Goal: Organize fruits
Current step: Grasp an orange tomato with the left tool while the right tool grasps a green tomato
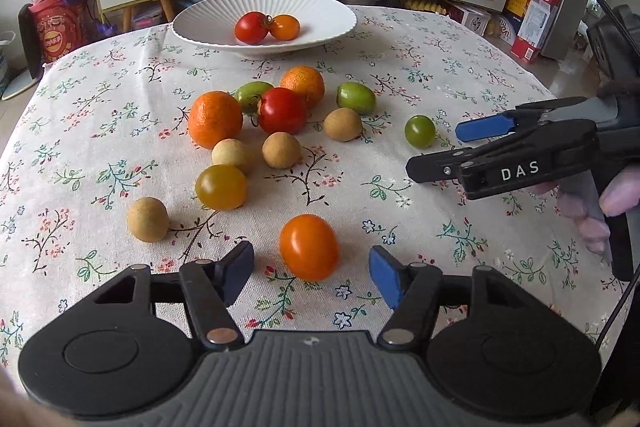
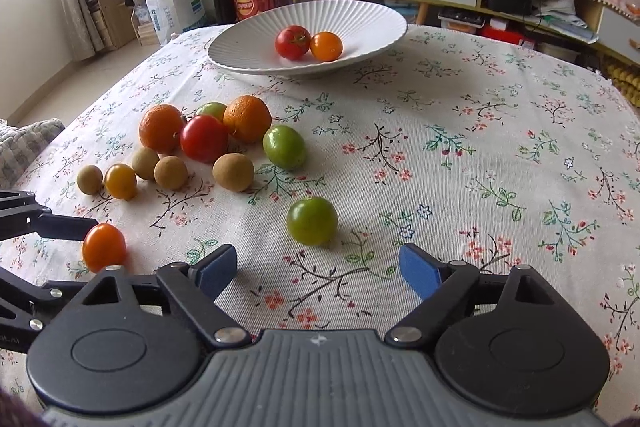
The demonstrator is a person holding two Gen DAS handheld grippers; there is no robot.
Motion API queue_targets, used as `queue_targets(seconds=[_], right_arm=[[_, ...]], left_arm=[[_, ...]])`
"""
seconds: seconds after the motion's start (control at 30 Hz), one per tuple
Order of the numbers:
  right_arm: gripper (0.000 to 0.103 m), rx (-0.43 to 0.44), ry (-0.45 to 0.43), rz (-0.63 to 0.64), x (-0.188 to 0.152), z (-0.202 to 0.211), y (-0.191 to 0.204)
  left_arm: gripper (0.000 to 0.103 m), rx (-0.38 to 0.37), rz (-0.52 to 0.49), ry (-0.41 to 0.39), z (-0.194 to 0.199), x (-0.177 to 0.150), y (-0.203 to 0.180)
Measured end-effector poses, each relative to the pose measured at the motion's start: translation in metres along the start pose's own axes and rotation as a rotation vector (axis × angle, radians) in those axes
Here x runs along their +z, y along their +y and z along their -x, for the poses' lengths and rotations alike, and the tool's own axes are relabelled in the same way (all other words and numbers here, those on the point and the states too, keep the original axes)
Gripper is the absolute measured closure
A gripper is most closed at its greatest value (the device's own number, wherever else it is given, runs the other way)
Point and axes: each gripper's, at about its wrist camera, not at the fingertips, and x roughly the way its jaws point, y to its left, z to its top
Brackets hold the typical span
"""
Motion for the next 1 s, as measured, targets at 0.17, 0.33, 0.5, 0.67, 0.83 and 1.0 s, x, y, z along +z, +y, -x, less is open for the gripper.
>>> queue_targets(seconds=[0.17,0.33,0.5,0.67,0.83,1.0], right_arm=[[0.030,-0.002,-0.025,0.064,0.001,0.000,0.006],[0.042,0.023,-0.034,0.089,0.002,0.002,0.010],[0.053,0.028,-0.037,0.092,0.005,0.001,0.010],[0.062,0.027,-0.038,0.090,0.006,0.001,0.010],[0.069,0.026,-0.034,0.085,0.008,0.000,0.009],[0.078,0.032,-0.026,0.081,0.011,-0.001,0.009]], left_arm=[[0.057,-0.009,0.000,-0.006,0.000,0.001,-0.001],[0.067,-0.021,-0.004,-0.009,0.000,0.002,-0.003],[0.078,-0.024,-0.012,-0.013,-0.001,0.002,-0.004],[0.078,-0.024,-0.016,-0.014,-0.001,0.002,-0.004],[0.078,-0.024,-0.027,-0.019,-0.002,0.002,-0.005],[0.078,-0.027,-0.028,-0.023,-0.002,0.002,-0.005]])
